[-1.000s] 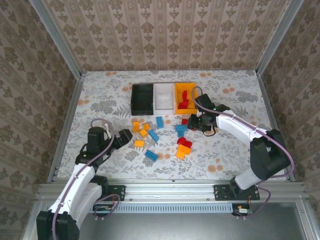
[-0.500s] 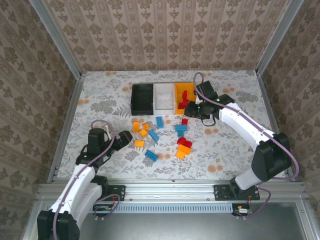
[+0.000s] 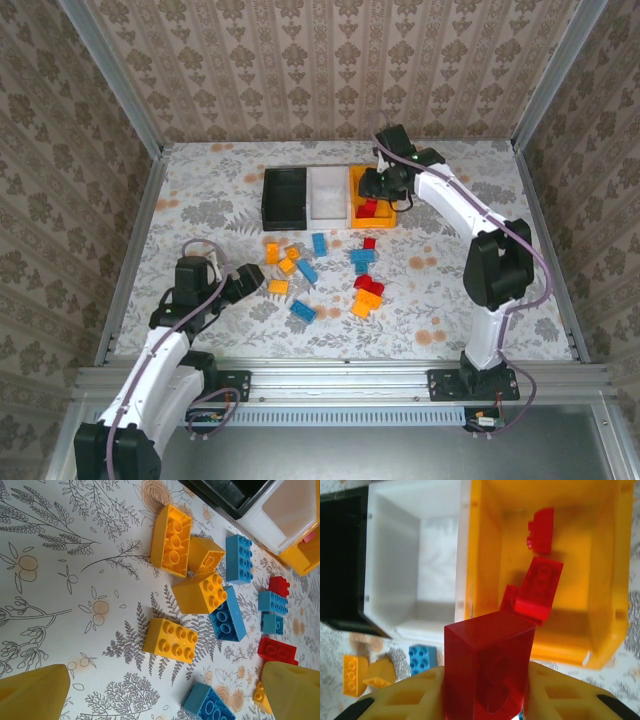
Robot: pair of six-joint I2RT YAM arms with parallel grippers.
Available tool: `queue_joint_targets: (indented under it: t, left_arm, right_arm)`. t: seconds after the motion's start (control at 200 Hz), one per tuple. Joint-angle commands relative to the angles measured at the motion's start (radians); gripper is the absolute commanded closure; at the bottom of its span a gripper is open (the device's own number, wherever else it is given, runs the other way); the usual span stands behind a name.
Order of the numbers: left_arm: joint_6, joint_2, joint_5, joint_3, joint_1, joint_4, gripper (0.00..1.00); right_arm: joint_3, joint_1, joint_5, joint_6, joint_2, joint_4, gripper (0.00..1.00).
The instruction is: Sort the legos into containers by color
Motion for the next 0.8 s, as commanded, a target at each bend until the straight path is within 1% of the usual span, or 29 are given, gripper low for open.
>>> queue_joint_targets:
  t: [0.0, 0.065, 0.24, 0.275, 0.3, 0.305, 0.4, 0.465, 0.585, 0.795]
  left_arm:
    - [0.048, 0.031, 0.010, 0.046, -0.023, -0.067, 0.00]
    - [0.067, 0.074, -0.019, 0.066, -0.073, -0.092, 0.00]
    - [0.123, 0.211, -0.130, 0.137, -0.244, -0.154, 0.00]
    - [0.135, 0.240, -0.138, 0.152, -0.269, -0.160, 0.00]
    - [0.142, 0.259, -0.139, 0.163, -0.272, -0.164, 0.00]
    - [0.144, 0.263, -0.139, 0.165, -0.287, -0.165, 0.00]
    - [0.179, 0.320, -0.166, 0.208, -0.361, -0.184, 0.00]
    - [0.209, 0.350, -0.176, 0.234, -0.403, -0.188, 0.00]
    - [0.252, 0.406, -0.213, 0.277, -0.489, -0.191, 0.00]
    - [0.304, 0.561, -0.309, 0.373, -0.635, -0.191, 0.00]
  right_arm:
    - [0.093, -0.016, 0.015, -0.045, 0.087, -0.066, 0.62]
    - [0.128, -0.023, 0.013, -0.050, 0.133, -0.069, 0.62]
    - [0.196, -0.032, -0.003, -0.051, 0.220, -0.085, 0.61]
    - [0.199, -0.033, -0.004, -0.051, 0.226, -0.087, 0.59]
    - [0.201, -0.032, -0.005, -0.050, 0.230, -0.087, 0.57]
    - [0.201, -0.032, -0.005, -0.051, 0.229, -0.087, 0.56]
    - [0.193, -0.032, -0.003, -0.053, 0.216, -0.090, 0.44]
    - [0.167, -0.032, 0.000, -0.055, 0.183, -0.082, 0.39]
    - [0.075, -0.031, -0.001, -0.041, 0.082, -0.044, 0.36]
    - [-0.236, -0.019, -0.019, 0.024, -0.188, 0.074, 0.31]
